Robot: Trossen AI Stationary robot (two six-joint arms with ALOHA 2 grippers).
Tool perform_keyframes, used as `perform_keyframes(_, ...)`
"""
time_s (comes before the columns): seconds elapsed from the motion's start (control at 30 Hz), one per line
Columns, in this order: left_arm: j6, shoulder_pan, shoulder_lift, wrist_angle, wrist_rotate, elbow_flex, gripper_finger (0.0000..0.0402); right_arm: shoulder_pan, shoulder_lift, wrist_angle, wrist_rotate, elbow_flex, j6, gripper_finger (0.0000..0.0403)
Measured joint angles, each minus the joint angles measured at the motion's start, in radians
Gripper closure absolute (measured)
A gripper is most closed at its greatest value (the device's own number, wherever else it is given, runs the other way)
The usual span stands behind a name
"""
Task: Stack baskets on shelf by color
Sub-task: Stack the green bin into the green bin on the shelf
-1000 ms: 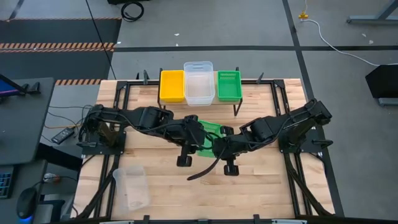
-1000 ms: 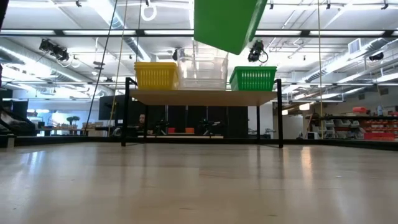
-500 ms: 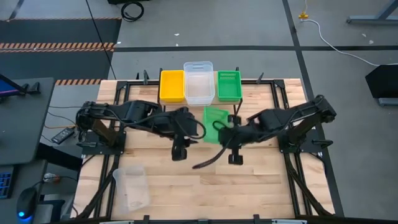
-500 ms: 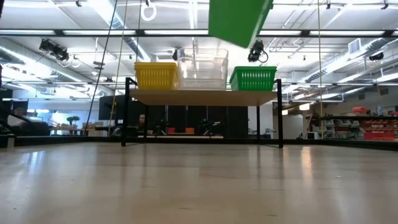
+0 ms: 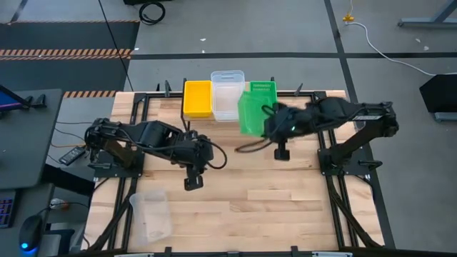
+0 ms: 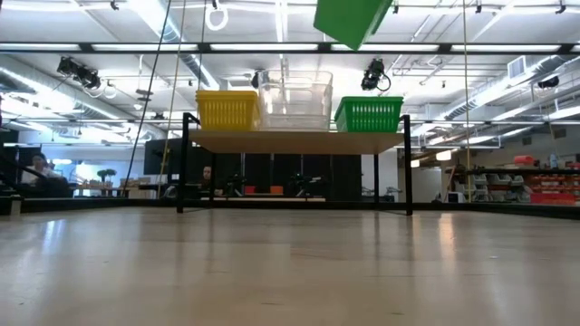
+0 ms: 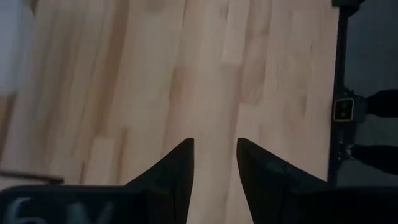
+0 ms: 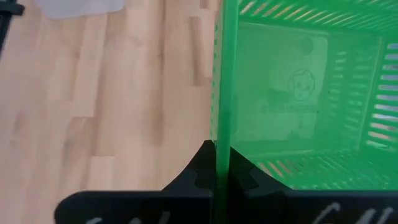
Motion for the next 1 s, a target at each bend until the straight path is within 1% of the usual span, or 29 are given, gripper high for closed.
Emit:
perform_keyframes(0.1, -0.079, -0.026, 0.000, -0.047, -0.001, 0.000, 0.0273, -0.055, -0.034, 0.000, 0.000, 0.000, -0.080, 0.0396)
perform_keyframes(0.3, -0.250, -0.088, 0.000, -0.080, -0.018, 0.000, 0.0273, -0.178, -0.078, -0.010, -0.006, 0.000, -0.214, 0.0395)
perform_keyframes(0.53, -0.469, -0.185, 0.000, -0.116, -0.089, 0.000, 0.0273, -0.322, -0.084, -0.047, -0.065, 0.000, -0.354, 0.0394)
perform_keyframes(0.67, -0.618, -0.250, 0.000, -0.118, -0.141, 0.000, 0.0273, -0.389, -0.084, -0.052, -0.134, 0.000, -0.408, 0.0393)
perform_keyframes(0.87, -0.903, -0.367, 0.000, -0.169, -0.207, 0.000, 0.0273, -0.466, -0.084, -0.051, -0.170, 0.000, -0.469, 0.0393)
perform_keyframes(1.0, -1.054, -0.447, 0.000, -0.168, -0.250, 0.000, 0.0273, -0.515, -0.084, -0.058, -0.190, 0.000, -0.524, 0.0393)
